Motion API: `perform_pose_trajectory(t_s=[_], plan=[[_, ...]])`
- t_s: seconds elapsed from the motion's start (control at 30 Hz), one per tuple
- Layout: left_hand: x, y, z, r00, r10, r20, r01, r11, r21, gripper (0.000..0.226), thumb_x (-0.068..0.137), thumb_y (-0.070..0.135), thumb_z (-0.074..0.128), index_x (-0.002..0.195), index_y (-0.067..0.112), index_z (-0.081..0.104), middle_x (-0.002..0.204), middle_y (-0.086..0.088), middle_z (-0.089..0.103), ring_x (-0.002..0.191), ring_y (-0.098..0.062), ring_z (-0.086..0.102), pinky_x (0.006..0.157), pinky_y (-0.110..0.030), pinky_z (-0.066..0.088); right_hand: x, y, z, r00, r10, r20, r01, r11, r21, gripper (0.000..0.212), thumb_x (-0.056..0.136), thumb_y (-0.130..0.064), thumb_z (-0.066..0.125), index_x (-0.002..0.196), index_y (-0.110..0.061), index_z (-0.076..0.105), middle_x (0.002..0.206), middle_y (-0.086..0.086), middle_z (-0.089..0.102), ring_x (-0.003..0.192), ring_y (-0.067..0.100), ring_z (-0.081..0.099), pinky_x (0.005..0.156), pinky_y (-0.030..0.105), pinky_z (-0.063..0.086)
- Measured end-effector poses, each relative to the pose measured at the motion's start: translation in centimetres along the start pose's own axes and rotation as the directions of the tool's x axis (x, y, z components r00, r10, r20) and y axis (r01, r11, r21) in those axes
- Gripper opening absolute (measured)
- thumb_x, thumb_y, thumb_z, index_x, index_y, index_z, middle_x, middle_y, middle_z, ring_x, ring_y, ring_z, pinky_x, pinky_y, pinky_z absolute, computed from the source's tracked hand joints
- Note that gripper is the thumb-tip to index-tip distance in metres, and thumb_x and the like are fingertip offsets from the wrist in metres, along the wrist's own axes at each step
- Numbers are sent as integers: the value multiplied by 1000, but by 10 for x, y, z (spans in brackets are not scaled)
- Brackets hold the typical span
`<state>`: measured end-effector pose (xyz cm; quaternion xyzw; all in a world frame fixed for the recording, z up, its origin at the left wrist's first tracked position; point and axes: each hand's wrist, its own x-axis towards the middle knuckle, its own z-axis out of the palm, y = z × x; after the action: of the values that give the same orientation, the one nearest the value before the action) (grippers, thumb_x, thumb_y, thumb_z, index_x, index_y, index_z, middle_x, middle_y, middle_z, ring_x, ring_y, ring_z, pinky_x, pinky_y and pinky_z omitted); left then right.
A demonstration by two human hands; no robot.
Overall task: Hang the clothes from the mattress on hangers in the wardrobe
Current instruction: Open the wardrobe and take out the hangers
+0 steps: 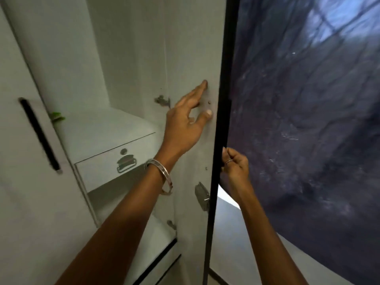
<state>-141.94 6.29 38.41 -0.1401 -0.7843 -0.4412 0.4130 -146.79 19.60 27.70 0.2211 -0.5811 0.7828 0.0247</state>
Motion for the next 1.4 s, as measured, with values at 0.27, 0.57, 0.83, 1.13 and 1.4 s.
perform_pose_trajectory(t_s=[0.27, 0.57, 0.83, 1.13, 1.4], plan=[[24, -32, 107, 957, -51, 285, -1, 984, 179, 65, 92, 9, 57, 147, 31, 29, 157, 5, 18, 142, -7, 20, 114, -24, 24, 82, -10, -100, 944, 231, -235, -256, 963, -85, 32, 99, -9, 39, 85, -17, 66, 81, 2, 69, 71, 15, 65, 62, 20, 51], [27, -82, 160, 985, -62, 162, 20, 969, 248, 64, 90, 1, 56, 147, 20, 32, 154, 11, 20, 135, 3, 23, 109, -7, 19, 137, 9, -142, 948, 288, -138, -287, 957, 30, 31, 97, -8, 41, 80, -16, 65, 67, -2, 66, 61, 12, 60, 54, 22, 49], [21, -77, 127, 960, -277, 39, 266, 948, 175, 27, 93, 5, 53, 114, 14, 68, 108, -5, 71, 75, -8, 69, 76, -16, 54, 130, -8, -115, 779, -340, -527, 224, 936, -272, 13, 90, -9, 51, 97, -15, 60, 97, 7, 61, 90, 20, 55, 86, 38, 47], [-6, -68, -38, 876, -339, -343, 409, 899, 158, 24, 93, -2, 50, 101, 9, 70, 83, -10, 73, 64, -20, 68, 58, -21, 52, 90, 11, 38, 734, -667, 131, 674, 692, -259, 16, 89, 6, 51, 98, -1, 63, 96, 10, 59, 86, 21, 58, 68, 31, 50], [-34, -84, -200, 296, 41, -954, 655, 719, 234, 21, 86, 4, 49, 97, 12, 66, 88, 3, 63, 77, -16, 62, 78, -34, 54, 67, 94, 217, 808, -178, 561, 301, 944, -134, 15, 93, -4, 53, 104, -8, 64, 90, 3, 65, 80, 14, 62, 70, 20, 50]])
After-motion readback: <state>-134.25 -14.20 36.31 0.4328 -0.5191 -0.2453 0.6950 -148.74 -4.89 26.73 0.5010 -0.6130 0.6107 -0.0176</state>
